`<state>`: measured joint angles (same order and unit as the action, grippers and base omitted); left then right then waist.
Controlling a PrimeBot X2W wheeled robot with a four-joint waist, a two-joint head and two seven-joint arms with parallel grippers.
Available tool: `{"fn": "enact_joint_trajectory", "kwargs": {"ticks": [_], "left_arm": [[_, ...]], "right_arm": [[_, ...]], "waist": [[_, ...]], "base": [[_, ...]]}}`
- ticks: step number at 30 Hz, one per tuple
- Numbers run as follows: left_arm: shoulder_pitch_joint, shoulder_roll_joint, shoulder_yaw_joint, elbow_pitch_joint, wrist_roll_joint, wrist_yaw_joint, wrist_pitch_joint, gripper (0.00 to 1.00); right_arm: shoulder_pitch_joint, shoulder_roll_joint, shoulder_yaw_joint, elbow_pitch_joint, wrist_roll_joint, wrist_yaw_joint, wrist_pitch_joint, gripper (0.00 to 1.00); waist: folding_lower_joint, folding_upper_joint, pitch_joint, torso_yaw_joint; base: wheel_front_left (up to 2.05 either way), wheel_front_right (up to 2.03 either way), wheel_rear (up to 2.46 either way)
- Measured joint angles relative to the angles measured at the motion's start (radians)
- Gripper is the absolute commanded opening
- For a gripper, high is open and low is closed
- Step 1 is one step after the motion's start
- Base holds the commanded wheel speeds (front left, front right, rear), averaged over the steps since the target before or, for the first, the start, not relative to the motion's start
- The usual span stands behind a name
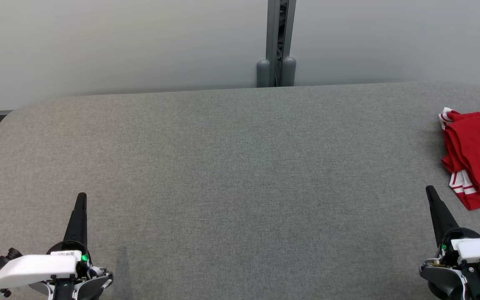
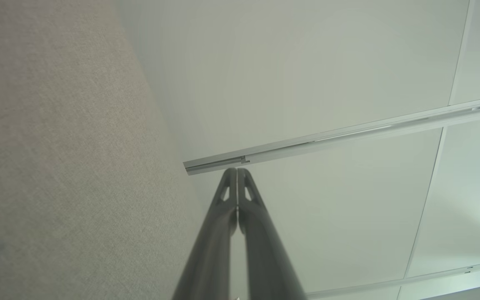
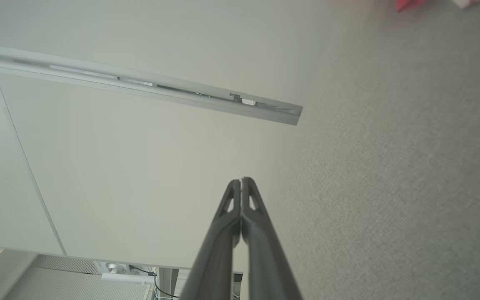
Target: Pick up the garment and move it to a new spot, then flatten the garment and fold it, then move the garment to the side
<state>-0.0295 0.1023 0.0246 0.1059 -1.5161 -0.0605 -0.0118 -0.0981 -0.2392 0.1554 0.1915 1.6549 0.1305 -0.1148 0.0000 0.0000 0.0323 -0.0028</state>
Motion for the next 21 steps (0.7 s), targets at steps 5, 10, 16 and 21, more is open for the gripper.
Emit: {"fn": "enact_joint_trajectory", "kwargs": {"ticks": [5, 10, 16, 21], "left_arm": [[-0.001, 0.002, 0.004, 0.0, -0.058, 0.0, 0.012, 0.0], [-0.005, 0.003, 0.007, 0.0, -0.107, 0.001, 0.022, 0.0], [-0.006, 0.005, 0.01, 0.0, -0.147, 0.002, 0.032, 0.0], [-0.007, 0.005, 0.012, 0.0, -0.165, 0.002, 0.038, 0.0]], "right_arm": [[-0.001, -0.016, 0.013, 0.0, 0.078, 0.0, 0.0, 0.0], [-0.006, -0.029, 0.023, 0.0, 0.145, 0.0, 0.0, 0.0], [-0.007, -0.042, 0.033, 0.0, 0.196, 0.0, 0.0, 0.0], [-0.01, -0.049, 0.04, 0.0, 0.228, 0.0, 0.0, 0.0]], "waist": [[0.0, 0.0, -0.011, 0.001], [0.0, 0.0, -0.021, 0.002], [0.0, 0.0, -0.029, 0.002], [0.0, 0.0, -0.033, 0.003]], "base": [[0.0, 0.0, 0.0], [0.0, 0.0, 0.0], [0.0, 0.0, 0.0], [0.0, 0.0, 0.0]]}}
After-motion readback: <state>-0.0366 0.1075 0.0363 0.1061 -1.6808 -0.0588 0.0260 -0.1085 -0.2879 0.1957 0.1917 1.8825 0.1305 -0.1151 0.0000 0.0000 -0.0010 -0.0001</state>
